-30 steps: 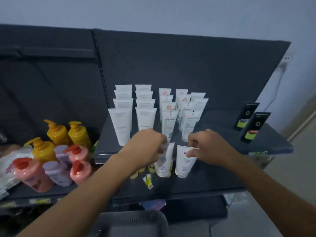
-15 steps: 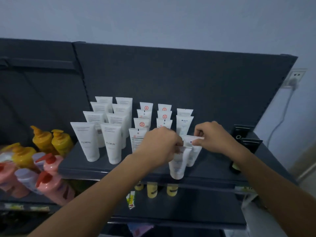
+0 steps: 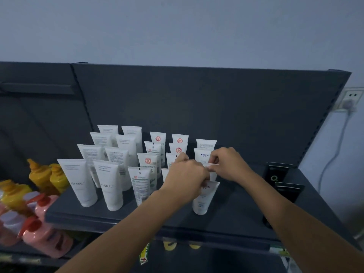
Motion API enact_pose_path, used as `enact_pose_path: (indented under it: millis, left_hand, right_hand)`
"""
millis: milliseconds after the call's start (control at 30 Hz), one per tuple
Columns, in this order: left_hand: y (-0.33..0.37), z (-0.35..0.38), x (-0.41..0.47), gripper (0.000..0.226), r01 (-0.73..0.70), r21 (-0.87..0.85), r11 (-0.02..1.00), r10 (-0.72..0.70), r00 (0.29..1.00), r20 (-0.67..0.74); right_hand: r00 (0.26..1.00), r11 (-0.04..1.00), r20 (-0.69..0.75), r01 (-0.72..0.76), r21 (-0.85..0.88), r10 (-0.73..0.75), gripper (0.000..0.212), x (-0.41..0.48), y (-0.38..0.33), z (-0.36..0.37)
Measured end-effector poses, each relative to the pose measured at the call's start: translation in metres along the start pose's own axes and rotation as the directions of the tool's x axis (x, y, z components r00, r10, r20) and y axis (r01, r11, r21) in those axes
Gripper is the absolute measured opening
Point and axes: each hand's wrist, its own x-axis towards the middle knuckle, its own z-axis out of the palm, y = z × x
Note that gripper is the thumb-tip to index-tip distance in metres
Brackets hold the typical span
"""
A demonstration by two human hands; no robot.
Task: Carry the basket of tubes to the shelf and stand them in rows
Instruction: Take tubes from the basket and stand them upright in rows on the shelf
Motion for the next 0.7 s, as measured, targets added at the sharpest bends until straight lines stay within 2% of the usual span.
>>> enact_pose_path:
  millis: [167, 333, 433, 567, 700]
  left_hand:
    - [-0.006, 0.005, 0.003, 0.021, 0.015, -0.023, 1.0, -0.015, 1.0, 0.007]
    - [-0.007, 0.004, 0.001, 0.014, 0.011, -0.064, 0.998, -0.01, 1.0, 0.021]
    - [-0.009, 0.006, -0.003, 0.029, -0.004, -0.058, 0.998, 0.006, 0.999, 0.031]
    - [-0.019, -0.002, -0.012, 0.049, 0.015, -0.101, 0.995, -0.014, 1.0, 0.01]
    - [-0.044, -0.027, -0.028, 0.044, 0.05, -0.182, 0.982, -0.064, 0.995, -0.071]
  right_hand:
    - [0.999, 0.999, 0.014, 0.035, 0.028, -0.036, 0.022, 0.007, 0.004, 0.002]
    - [0.999, 0.999, 0.04, 0.034, 0.036, -0.035, 0.019, 0.004, 0.004, 0.001]
    - [0.999, 1.0, 0.044, 0.026, 0.018, -0.027, 0.022, -0.001, -0.001, -0.005]
    - [0.999, 0.999, -0.05, 0.005, -0.032, -0.006, 0.025, -0.014, -0.023, -0.023]
    - [0.981, 0.993, -0.187, 0.031, -0.115, -0.052, 0.02, -0.034, -0.06, -0.042]
